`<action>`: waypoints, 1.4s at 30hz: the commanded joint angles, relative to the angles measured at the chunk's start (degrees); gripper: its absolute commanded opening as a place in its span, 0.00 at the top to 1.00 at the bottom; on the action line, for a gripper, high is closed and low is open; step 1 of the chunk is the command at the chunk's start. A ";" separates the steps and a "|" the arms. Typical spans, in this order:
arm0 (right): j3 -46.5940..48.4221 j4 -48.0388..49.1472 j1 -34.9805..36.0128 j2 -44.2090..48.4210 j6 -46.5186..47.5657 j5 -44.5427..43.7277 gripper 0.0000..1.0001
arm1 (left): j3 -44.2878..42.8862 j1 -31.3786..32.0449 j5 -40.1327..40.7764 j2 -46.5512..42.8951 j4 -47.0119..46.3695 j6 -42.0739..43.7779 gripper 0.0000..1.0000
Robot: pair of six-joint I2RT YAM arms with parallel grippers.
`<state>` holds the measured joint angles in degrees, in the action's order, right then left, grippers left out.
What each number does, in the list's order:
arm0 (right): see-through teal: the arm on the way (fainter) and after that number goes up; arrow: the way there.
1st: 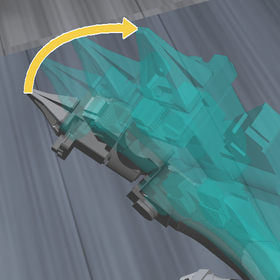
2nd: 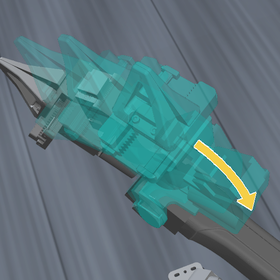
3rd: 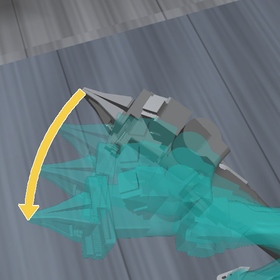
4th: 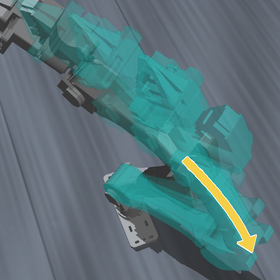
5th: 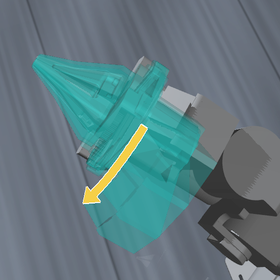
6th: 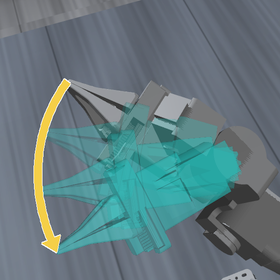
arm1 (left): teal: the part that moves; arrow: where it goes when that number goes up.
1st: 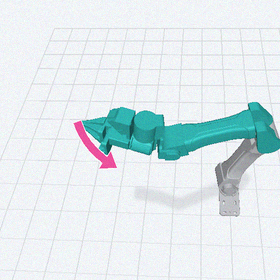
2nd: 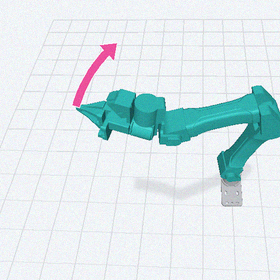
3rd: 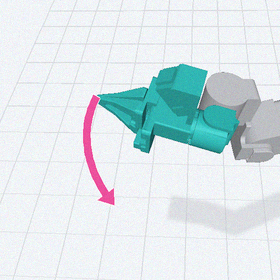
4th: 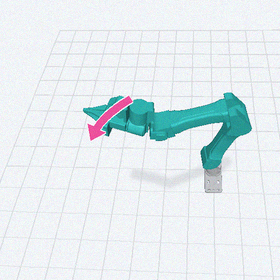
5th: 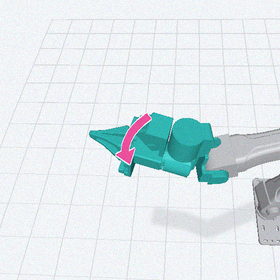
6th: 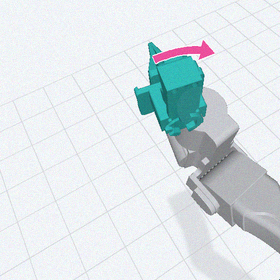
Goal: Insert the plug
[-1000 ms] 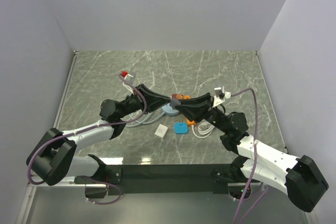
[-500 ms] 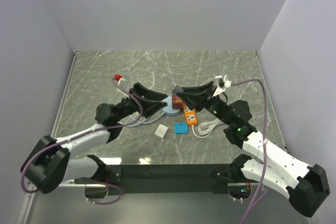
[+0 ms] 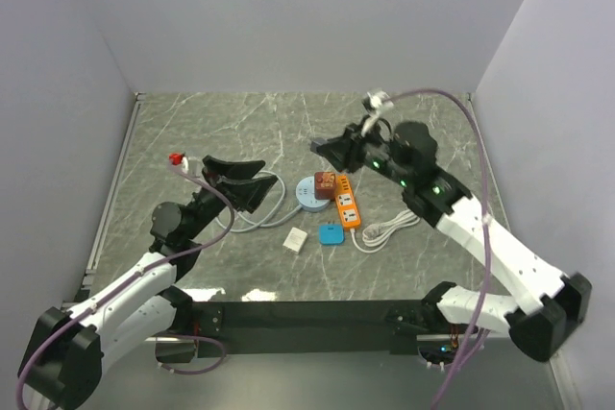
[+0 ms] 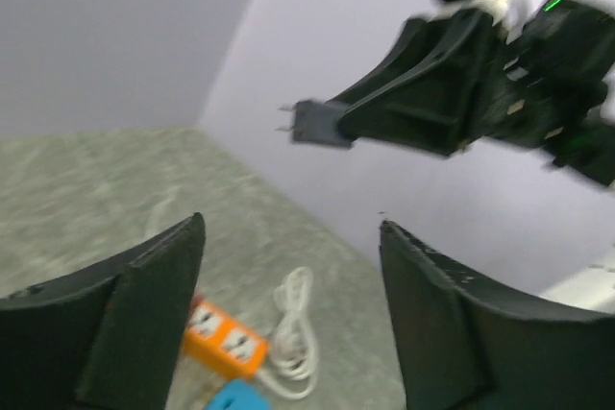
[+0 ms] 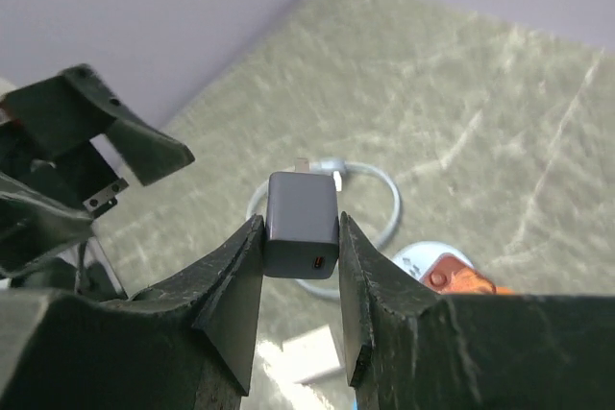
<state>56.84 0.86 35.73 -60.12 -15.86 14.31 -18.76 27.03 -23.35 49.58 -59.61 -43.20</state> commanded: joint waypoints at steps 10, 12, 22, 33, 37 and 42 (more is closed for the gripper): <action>29.28 -35.04 -0.04 -27.41 5.92 -4.73 1.00 | -0.22 -0.40 13.68 1.56 18.31 15.95 0.29; 30.95 -37.59 -0.04 -29.17 6.54 -5.68 1.00 | -0.48 -0.40 13.42 4.02 17.96 17.01 0.29; 27.37 -44.98 -3.11 -26.46 8.83 -12.11 1.00 | -1.01 -0.40 12.98 8.95 17.16 19.91 0.30; 19.98 -47.36 -4.96 -23.90 12.78 -10.71 1.00 | -1.72 -0.40 11.93 13.61 16.46 21.05 0.29; 18.49 -47.45 -4.88 -26.28 12.43 -9.83 1.00 | -1.98 -0.40 12.72 13.44 17.42 21.58 0.28; 15.68 -46.30 -4.96 -27.16 11.99 -6.92 1.00 | -2.15 -0.40 12.90 13.87 17.43 21.84 0.28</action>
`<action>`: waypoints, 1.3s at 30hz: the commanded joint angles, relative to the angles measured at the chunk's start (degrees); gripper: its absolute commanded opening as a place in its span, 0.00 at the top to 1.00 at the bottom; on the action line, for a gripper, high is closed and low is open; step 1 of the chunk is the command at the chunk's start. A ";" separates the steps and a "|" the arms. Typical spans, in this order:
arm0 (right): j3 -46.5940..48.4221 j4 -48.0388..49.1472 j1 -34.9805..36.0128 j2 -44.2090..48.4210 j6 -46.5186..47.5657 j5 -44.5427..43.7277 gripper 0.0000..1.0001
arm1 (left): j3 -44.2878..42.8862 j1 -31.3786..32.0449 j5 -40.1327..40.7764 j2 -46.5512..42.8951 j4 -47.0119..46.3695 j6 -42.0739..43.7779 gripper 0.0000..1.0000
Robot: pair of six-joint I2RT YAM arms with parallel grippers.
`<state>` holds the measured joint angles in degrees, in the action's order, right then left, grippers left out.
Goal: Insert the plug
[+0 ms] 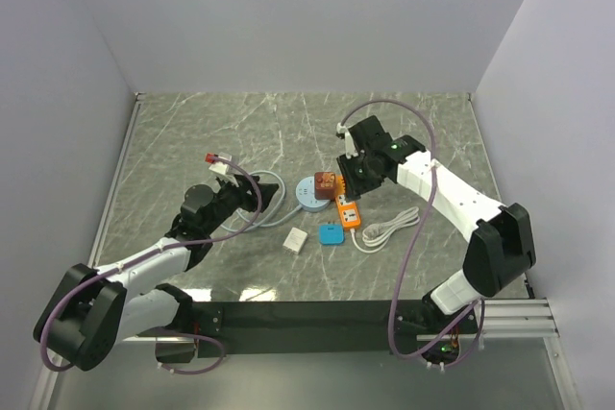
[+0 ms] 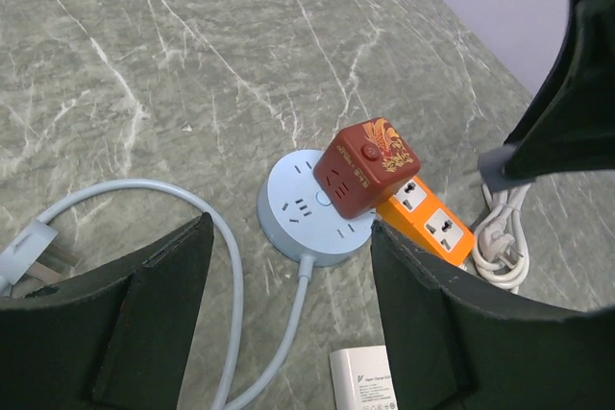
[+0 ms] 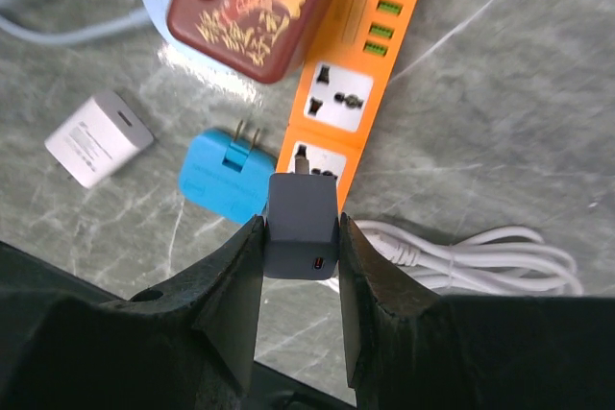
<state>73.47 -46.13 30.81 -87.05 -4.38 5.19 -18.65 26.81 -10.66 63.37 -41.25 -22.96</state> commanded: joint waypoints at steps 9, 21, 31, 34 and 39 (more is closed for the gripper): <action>-0.96 1.92 0.04 -5.06 0.16 4.04 1.00 | -2.44 -0.27 0.11 1.05 -0.84 1.78 0.28; 1.32 -0.10 0.22 -9.99 -0.27 2.90 1.00 | -2.53 -0.62 0.20 1.84 -0.76 2.13 0.28; 0.97 -1.77 0.57 -6.83 -1.86 1.84 1.00 | -2.35 -0.79 -0.33 2.54 -1.46 1.87 0.28; 0.27 -2.12 0.66 -7.34 -2.21 2.72 1.00 | -2.35 -0.79 -0.24 2.63 -1.28 1.87 0.28; 0.27 -2.65 1.01 -8.23 -2.65 3.51 1.00 | -2.18 -0.79 0.37 2.37 -1.02 1.87 0.28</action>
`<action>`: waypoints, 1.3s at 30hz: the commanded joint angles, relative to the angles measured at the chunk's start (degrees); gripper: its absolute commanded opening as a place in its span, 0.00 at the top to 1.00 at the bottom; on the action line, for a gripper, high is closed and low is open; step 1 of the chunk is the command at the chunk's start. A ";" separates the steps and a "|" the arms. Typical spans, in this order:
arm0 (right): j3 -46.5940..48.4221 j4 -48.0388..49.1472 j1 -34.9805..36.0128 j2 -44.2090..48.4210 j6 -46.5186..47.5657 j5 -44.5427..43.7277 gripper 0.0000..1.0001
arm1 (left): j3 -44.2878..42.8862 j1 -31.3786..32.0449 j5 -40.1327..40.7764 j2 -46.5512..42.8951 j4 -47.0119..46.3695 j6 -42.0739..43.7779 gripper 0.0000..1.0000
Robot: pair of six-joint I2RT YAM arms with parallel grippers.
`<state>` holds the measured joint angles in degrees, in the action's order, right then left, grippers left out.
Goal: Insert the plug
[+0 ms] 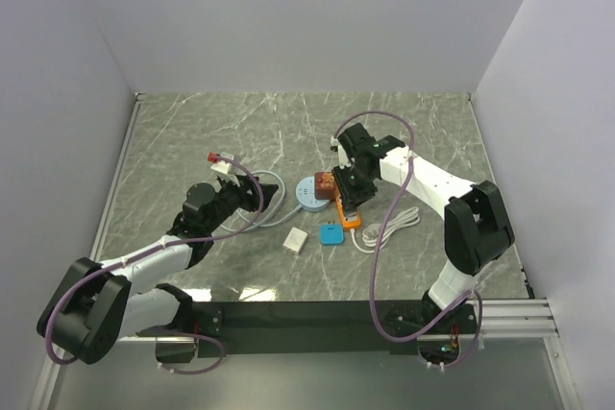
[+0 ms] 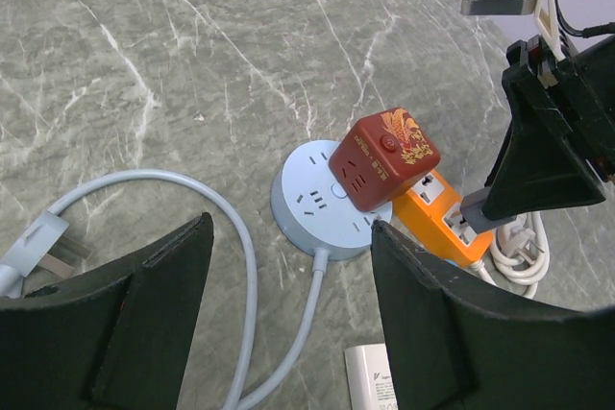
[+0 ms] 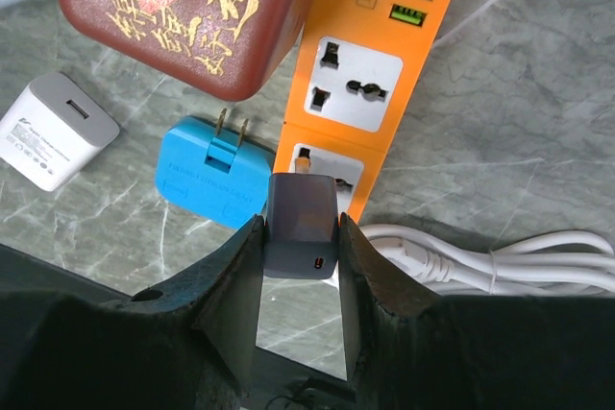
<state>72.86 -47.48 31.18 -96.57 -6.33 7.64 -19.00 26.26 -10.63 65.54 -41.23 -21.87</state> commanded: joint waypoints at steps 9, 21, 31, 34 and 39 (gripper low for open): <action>0.62 -2.79 1.43 0.77 -1.67 0.71 1.00 | -1.83 -0.68 0.61 0.29 -0.60 0.95 0.28; 1.93 -3.49 1.43 -1.86 -1.49 -2.01 1.00 | -1.47 -1.12 0.26 -0.06 -0.69 0.77 0.28; 4.57 -3.93 1.43 -5.11 -1.67 -4.12 1.00 | -1.30 -1.39 -0.18 0.20 -1.04 0.69 0.28; 5.36 -3.93 1.52 -5.82 -1.67 -3.95 1.00 | -1.21 -1.48 -0.35 0.29 -1.31 0.69 0.28; 5.28 -4.20 2.04 -6.52 -2.19 -4.91 1.00 | -1.21 -1.65 -0.44 0.47 -1.48 0.60 0.28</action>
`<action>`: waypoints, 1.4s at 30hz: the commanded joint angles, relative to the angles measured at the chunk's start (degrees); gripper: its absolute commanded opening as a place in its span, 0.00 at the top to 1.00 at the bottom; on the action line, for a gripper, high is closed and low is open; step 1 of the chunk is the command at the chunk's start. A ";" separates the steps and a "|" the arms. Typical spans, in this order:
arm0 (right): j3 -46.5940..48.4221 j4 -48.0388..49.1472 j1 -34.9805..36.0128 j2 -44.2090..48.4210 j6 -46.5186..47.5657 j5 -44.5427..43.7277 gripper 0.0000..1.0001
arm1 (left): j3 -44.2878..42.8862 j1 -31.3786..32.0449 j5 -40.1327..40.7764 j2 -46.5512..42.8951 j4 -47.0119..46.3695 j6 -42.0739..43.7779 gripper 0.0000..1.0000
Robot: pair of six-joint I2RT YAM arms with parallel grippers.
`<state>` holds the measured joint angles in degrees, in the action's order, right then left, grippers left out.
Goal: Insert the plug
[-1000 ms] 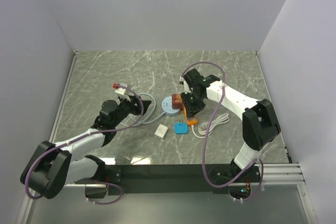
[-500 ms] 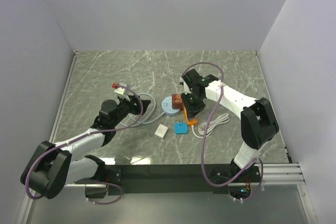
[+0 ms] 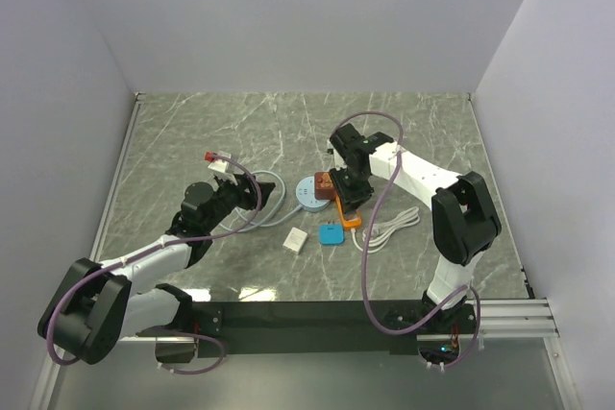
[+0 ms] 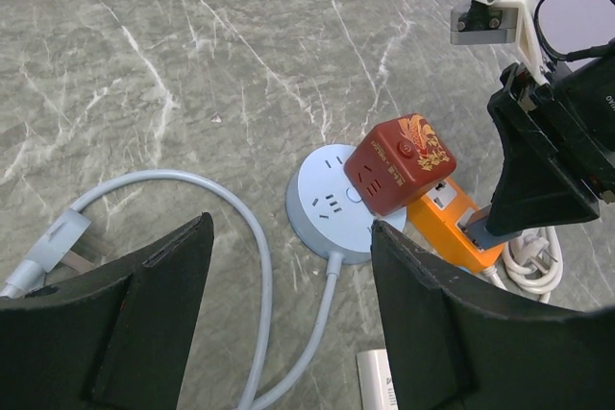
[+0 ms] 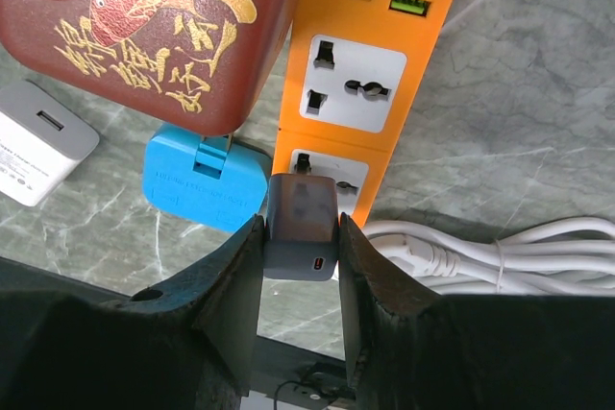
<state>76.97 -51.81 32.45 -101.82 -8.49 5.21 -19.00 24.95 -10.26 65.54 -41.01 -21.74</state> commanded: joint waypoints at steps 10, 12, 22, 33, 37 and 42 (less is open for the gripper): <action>-1.99 2.76 4.20 -0.92 -3.81 -5.12 1.00 | -0.86 -0.69 -1.60 0.64 -2.31 0.12 0.28; -3.13 3.64 4.20 -0.84 -4.34 -5.12 1.00 | -0.86 -0.69 -1.60 0.64 -2.32 0.03 0.28; -7.97 7.78 4.47 -2.59 -5.48 -5.65 1.00 | -0.42 -0.87 -1.96 0.12 -2.40 -0.15 0.28; -13.69 12.00 4.82 3.90 -8.73 -4.07 1.00 | -0.42 -1.04 -1.96 -0.23 -2.40 -0.41 0.28; -10.54 10.94 4.73 6.98 -9.26 -7.49 1.00 | -0.33 -1.04 -0.99 -1.11 -1.79 -0.15 0.24; -6.84 10.59 4.73 10.14 -9.09 -10.30 0.42 | -0.33 -1.04 -0.90 -1.99 -1.52 0.03 0.21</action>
<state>67.13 -40.05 36.69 -95.55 -16.78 -2.50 -18.98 24.16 -11.18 65.12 -41.25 -21.93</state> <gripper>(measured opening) 0.474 0.790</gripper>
